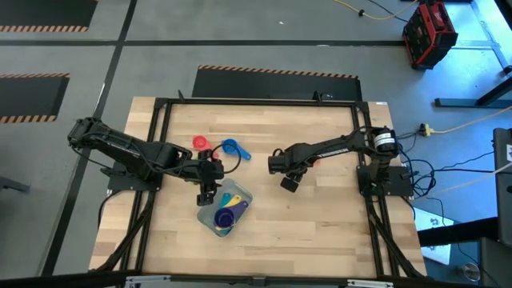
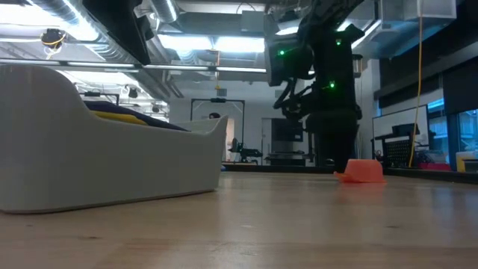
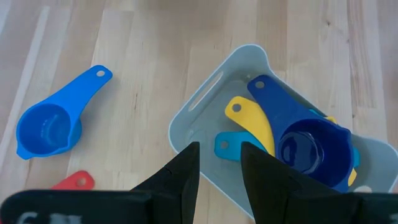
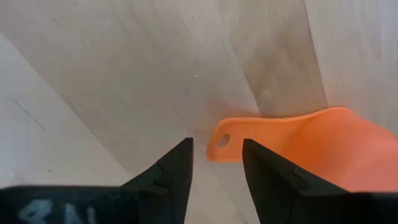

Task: Nest measuring cups in basket
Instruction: Stack the orange measuring cup into the purple measuring cup in the grey bin

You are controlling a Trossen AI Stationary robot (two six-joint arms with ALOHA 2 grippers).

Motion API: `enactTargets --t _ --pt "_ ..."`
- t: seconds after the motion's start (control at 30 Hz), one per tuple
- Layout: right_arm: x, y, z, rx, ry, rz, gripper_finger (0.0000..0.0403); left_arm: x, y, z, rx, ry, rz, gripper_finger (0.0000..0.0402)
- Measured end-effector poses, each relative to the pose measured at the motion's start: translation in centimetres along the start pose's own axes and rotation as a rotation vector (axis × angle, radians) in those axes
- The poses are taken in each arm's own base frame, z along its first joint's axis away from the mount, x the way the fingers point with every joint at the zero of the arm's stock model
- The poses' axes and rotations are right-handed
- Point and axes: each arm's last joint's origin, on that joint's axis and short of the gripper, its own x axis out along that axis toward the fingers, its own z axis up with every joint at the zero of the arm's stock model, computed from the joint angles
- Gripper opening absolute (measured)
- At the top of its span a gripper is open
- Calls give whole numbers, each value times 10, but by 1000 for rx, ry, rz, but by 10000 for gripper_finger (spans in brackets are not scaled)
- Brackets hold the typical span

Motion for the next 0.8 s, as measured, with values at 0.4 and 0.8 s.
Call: enactTargets --t 0.4,0.8 --pt "0 1 2 2 -33 -9 144 0 0 0 0 0 0 110" --pt "13 -1 -2 4 -56 -59 142 0 0 0 0 0 0 110"
